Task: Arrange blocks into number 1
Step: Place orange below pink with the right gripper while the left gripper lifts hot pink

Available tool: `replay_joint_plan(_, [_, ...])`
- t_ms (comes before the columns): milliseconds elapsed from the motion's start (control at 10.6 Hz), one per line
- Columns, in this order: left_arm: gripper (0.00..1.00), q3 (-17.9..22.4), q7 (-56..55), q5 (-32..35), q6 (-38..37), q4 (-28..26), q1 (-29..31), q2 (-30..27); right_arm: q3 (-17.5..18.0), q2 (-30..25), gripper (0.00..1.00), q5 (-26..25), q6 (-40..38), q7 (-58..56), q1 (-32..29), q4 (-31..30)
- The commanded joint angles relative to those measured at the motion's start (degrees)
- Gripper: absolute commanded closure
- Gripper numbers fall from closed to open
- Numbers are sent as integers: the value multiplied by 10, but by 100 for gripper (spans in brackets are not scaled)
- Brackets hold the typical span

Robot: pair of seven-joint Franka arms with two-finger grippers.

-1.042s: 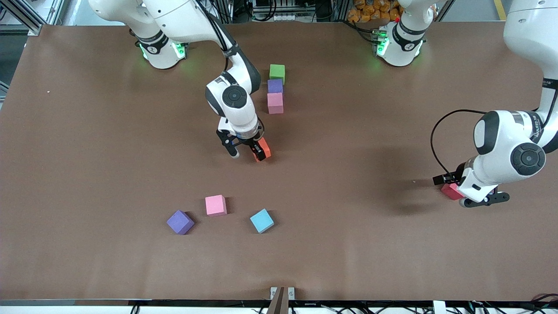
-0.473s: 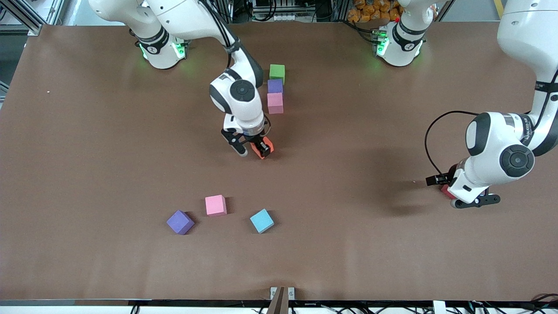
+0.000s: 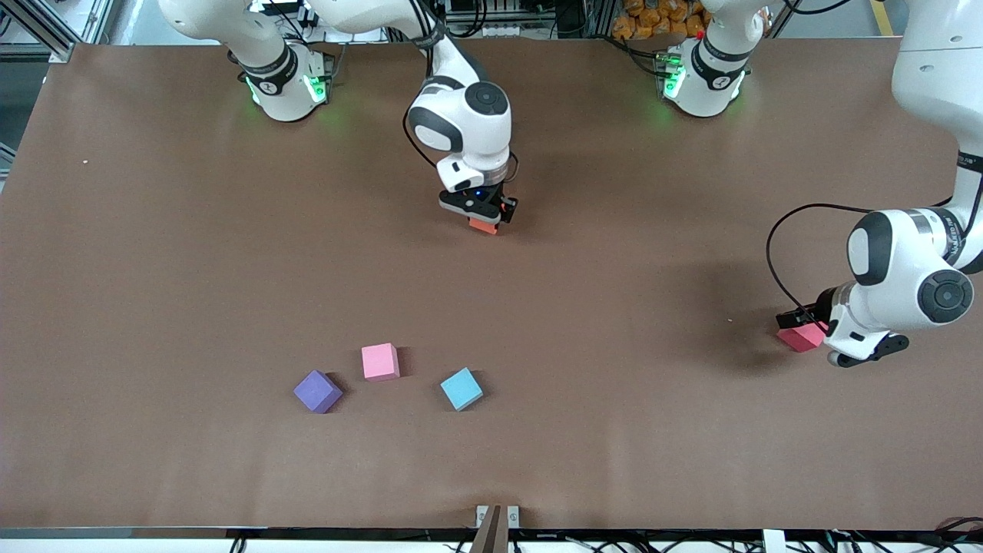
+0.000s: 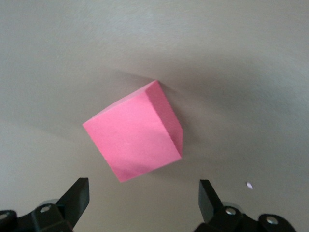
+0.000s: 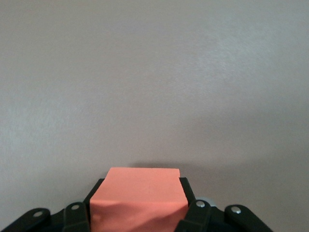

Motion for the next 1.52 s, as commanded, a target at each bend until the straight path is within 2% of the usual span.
replay_joint_plan(0, [0, 4, -69, -14, -1, 23, -5, 12, 3, -3, 51, -20, -2, -37, -8, -4])
replay_joint_plan(189, [0, 4, -110, -16, 19, 29, -5, 18, 3, -3, 51, -32, -2, -75, -11, -5])
replay_joint_plan(473, [0, 12, -116, -16, 45, 28, -5, 27, 3, 5, 51, -39, 5, -102, -9, -4])
replay_joint_plan(852, [0, 30, -115, -17, 89, 21, -2, 52, 27, 11, 48, -39, 10, -97, -8, -5])
replay_joint_plan(947, [0, 30, -115, -17, 89, 21, -2, 52, 29, 11, 42, -39, 10, -97, -8, -5])
replay_joint_plan(1042, [0, 31, -113, -17, 89, 21, -2, 52, 29, 11, 8, -39, 10, -96, -8, -5])
replay_joint_plan(1136, [11, 31, -108, -17, 89, 21, -2, 56, 29, 9, 0, -39, 9, -95, -8, -5])
replay_joint_plan(1231, [43, 31, -101, -12, 89, 21, -2, 57, 29, 9, 0, -39, 9, -95, -9, -5])
replay_joint_plan(1326, [88, 31, -91, -8, 87, 21, -5, 54, 29, 9, 0, -39, 9, -95, -10, -10])
replay_joint_plan(1420, [100, 26, -86, -7, 76, 22, -9, 50, 29, 5, 0, -39, 9, -95, -13, -11])
